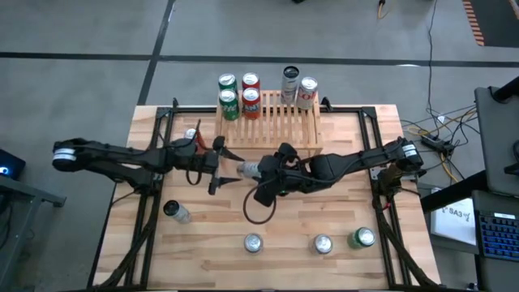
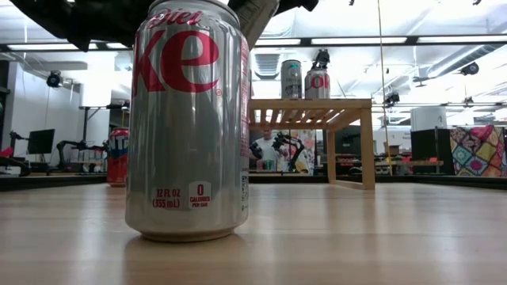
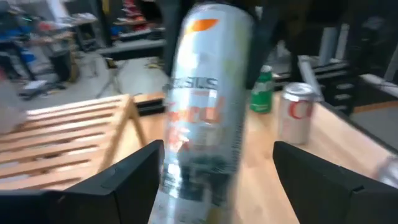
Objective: Place canned beverage on shelf
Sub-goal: Put the white yellow soda can on the shelf
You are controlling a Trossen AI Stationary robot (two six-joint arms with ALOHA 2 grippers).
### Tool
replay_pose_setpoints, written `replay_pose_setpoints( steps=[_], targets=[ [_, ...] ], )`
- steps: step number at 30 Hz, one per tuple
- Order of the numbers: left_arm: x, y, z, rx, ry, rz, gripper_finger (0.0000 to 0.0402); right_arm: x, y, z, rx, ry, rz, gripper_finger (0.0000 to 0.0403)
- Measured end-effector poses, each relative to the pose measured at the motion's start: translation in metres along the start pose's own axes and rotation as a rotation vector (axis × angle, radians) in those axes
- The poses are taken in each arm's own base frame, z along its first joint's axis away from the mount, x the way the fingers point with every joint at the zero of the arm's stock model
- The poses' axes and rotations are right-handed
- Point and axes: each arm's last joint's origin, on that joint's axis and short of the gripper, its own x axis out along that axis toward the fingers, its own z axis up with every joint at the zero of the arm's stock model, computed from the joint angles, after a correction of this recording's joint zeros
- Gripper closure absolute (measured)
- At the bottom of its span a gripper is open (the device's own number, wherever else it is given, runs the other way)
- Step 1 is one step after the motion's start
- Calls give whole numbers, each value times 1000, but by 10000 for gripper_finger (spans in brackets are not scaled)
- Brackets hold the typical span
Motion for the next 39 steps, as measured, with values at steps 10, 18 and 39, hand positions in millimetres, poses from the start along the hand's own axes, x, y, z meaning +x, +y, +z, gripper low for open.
replay_pose_setpoints(
  steps=[10, 18, 39],
  targets=[
    [7, -6, -5, 23, 23, -2, 93, 0, 1, 2, -19, -14, 6, 166],
    [7, -7, -4, -1, 14, -5, 75, 1, 5, 7, -36, -68, 41, 166],
    [7, -7, -3, -37, 6, 4, 163, 0, 8, 14, -55, -128, 79, 166]
  ],
)
